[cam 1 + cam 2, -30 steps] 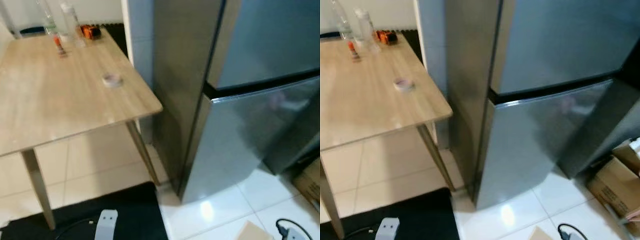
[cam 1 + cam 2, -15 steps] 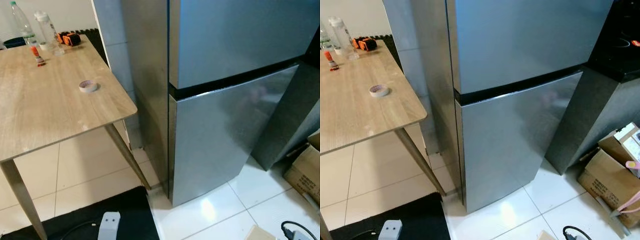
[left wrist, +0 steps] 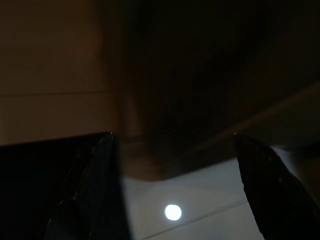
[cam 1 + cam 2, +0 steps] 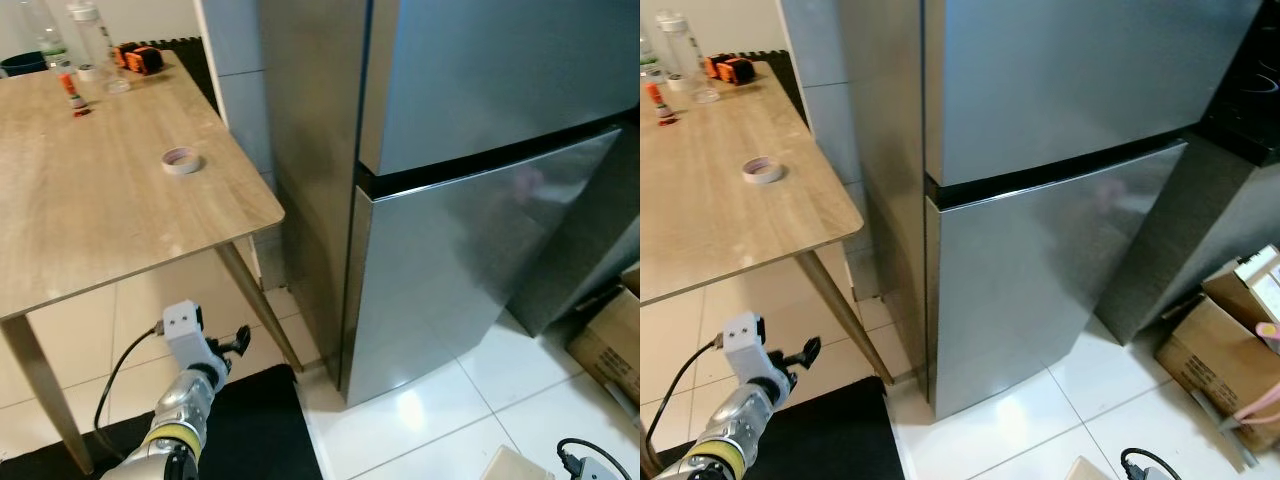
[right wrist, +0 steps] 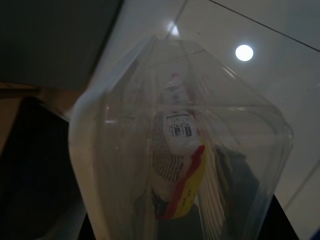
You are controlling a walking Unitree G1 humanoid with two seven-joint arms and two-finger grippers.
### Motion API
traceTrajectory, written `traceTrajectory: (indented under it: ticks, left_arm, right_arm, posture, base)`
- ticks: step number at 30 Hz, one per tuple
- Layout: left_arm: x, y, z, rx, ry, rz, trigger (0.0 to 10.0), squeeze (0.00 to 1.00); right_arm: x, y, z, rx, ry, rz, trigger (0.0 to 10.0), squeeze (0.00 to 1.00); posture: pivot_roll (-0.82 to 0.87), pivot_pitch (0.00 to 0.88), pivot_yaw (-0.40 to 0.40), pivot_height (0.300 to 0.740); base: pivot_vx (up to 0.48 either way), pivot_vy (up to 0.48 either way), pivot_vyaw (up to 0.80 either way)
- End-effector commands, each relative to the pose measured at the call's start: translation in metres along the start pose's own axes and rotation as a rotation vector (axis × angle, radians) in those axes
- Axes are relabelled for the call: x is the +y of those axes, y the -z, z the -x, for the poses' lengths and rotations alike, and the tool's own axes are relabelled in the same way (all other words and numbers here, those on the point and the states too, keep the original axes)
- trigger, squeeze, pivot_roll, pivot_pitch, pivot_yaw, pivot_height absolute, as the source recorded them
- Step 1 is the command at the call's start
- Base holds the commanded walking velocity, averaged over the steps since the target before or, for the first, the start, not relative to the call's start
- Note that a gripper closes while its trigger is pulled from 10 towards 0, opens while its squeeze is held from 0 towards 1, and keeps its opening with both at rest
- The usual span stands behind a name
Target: Restocking fridge
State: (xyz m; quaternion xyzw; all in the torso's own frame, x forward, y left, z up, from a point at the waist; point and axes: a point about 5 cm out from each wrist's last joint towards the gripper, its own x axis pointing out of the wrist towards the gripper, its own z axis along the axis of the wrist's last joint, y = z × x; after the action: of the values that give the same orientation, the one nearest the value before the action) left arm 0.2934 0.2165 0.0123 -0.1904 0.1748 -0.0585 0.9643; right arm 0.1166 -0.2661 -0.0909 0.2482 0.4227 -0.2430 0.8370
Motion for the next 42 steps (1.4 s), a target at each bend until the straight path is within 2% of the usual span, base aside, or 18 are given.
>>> traceTrajectory:
  ticks: [1,3,4,8,11,12,15,18,20,22,27,30,33,42]
  left_arm:
    - [-0.016,-0.025,-0.012,-0.073,0.139,-0.036,10.0,1.00]
    - [-0.020,-0.030,-0.014,-0.086,0.172,-0.044,10.0,1.00]
    - [-0.030,-0.040,-0.018,-0.109,0.248,-0.074,10.0,1.00]
    - [-0.055,-0.067,-0.030,-0.135,0.373,-0.266,10.0,1.00]
    - [-0.059,-0.071,-0.032,-0.140,0.388,-0.290,10.0,1.00]
    - [-0.066,-0.084,-0.035,-0.184,0.411,-0.320,10.0,0.00]
    - [-0.075,-0.098,-0.037,-0.228,0.435,-0.385,10.0,0.00]
    - [-0.075,-0.102,-0.039,-0.226,0.403,-0.442,10.0,0.00]
    - [-0.075,-0.106,-0.040,-0.224,0.367,-0.512,10.0,0.00]
    - [-0.076,-0.108,-0.040,-0.226,0.377,-0.517,10.0,0.00]
    - [-0.093,-0.108,-0.042,-0.191,0.547,-0.520,10.0,0.00]
    - [-0.099,-0.105,-0.042,-0.167,0.607,-0.525,10.0,0.00]
    - [-0.106,-0.093,-0.043,-0.070,0.675,-0.609,10.0,0.00]
    - [-0.113,-0.102,-0.047,-0.097,0.640,-0.624,10.0,0.00]
  right_arm:
    - [0.003,-0.002,-0.001,-0.007,-0.010,-0.003,10.0,0.00]
    - [0.003,-0.002,-0.001,-0.007,-0.009,-0.005,10.0,0.00]
    - [0.002,-0.001,-0.001,-0.003,-0.007,-0.009,10.0,0.00]
    - [0.001,0.002,0.000,0.015,0.008,-0.008,10.0,0.00]
    - [0.000,0.002,0.000,0.021,0.007,-0.001,10.0,0.00]
    - [-0.002,0.001,0.000,0.013,0.021,-0.014,10.0,0.00]
    - [-0.005,-0.002,0.001,0.001,0.036,-0.016,10.0,0.00]
    - [-0.004,-0.002,0.001,0.000,0.031,-0.020,10.0,0.00]
    - [-0.005,-0.001,0.001,0.011,0.031,-0.003,10.0,0.00]
    - [-0.004,-0.001,0.001,0.014,0.030,-0.002,10.0,0.00]
    - [-0.004,0.002,0.001,0.039,0.029,0.020,10.0,0.00]
    - [-0.005,0.001,0.001,0.029,0.037,0.015,10.0,0.00]
    - [-0.007,-0.002,0.001,0.008,0.046,0.011,10.0,0.00]
    - [-0.008,-0.005,0.001,0.003,0.046,0.014,10.0,0.00]
  posture:
    - [-0.01,0.000,-0.012,0.740]
    - [-0.01,0.000,-0.012,0.740]
    - [-0.01,0.000,-0.010,0.740]
    - [-0.02,0.000,-0.011,0.740]
    - [-0.02,0.000,-0.011,0.740]
    - [-0.02,0.000,-0.010,0.740]
    - [-0.03,0.000,-0.010,0.740]
    - [-0.03,0.000,-0.010,0.740]
    - [-0.03,0.000,-0.011,0.740]
    - [-0.03,0.000,-0.011,0.740]
    - [-0.04,0.000,-0.014,0.740]
    - [-0.04,0.000,-0.014,0.740]
    - [-0.04,0.000,-0.014,0.740]
    - [-0.05,0.000,-0.014,0.740]
  base:
    - [0.000,0.000,0.00]
    - [0.000,0.000,0.00]
    - [0.000,0.000,0.00]
    - [0.000,0.000,0.00]
    - [0.000,0.000,0.00]
    - [0.000,0.000,-0.78]
    - [0.000,0.000,0.00]
    - [0.000,0.000,0.00]
    - [0.000,0.000,0.00]
    - [0.000,0.000,0.00]
    - [0.000,0.000,-0.61]
    - [0.000,0.000,-0.76]
    - [0.000,0.000,0.00]
    - [0.000,0.000,0.00]
